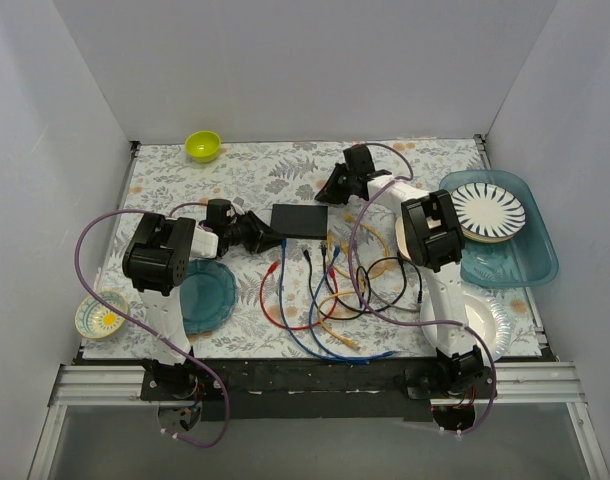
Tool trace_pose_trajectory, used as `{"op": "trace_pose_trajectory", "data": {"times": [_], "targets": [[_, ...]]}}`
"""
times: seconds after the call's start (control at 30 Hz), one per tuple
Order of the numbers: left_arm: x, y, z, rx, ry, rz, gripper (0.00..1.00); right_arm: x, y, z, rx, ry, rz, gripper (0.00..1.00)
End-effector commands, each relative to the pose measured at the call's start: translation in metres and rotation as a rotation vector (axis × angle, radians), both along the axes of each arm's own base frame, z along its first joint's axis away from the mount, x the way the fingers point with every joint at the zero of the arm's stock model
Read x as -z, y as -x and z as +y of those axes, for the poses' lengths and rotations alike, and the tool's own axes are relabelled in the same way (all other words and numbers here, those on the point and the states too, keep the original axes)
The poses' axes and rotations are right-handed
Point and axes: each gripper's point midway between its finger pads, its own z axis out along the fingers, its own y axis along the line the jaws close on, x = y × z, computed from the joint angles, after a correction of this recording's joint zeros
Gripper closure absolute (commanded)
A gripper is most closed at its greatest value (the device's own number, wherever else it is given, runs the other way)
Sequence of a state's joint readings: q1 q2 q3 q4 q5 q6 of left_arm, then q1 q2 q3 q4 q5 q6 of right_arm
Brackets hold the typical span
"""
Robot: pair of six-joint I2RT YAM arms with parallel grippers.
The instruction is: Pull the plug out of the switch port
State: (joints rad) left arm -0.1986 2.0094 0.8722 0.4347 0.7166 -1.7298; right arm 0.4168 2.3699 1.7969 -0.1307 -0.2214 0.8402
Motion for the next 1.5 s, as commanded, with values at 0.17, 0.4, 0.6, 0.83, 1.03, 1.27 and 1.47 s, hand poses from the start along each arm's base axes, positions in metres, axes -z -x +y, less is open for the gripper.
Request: {"op": "trace_pose_trajectory", "data": {"times": [0.17, 0.4, 0.6, 0.83, 1.03, 1.27, 1.47], "targets": [[0.014, 0.005, 0.002, 0.005, -0.011, 0.048, 0.83, 0.034, 0.070, 0.013, -0.126, 0.024, 0.127, 0.82], [0.017, 0.006, 0.004, -0.011, -0.018, 0.057, 0.95, 0.034, 0.120, 0.024, -0.214, 0.038, 0.138, 0.83], [0.015, 0.005, 0.005, -0.012, -0.029, 0.048, 1.00, -0.009, 0.105, 0.015, -0.190, 0.065, -0.029, 0.83], [0.015, 0.008, 0.006, -0.011, -0.032, 0.046, 1.00, -0.058, 0.113, 0.025, -0.271, 0.042, -0.160, 0.82], [0.013, 0.009, 0.005, -0.006, -0.023, 0.045, 1.00, -0.052, 0.163, 0.054, -0.447, 0.035, -0.134, 0.83], [0.013, 0.010, 0.005, -0.003, -0.019, 0.058, 0.92, -0.023, 0.182, 0.055, -0.476, 0.052, -0.049, 0.84], [0.007, 0.010, 0.004, 0.008, -0.008, 0.048, 0.71, -0.035, 0.173, 0.060, -0.467, 0.040, -0.081, 0.84]]}}
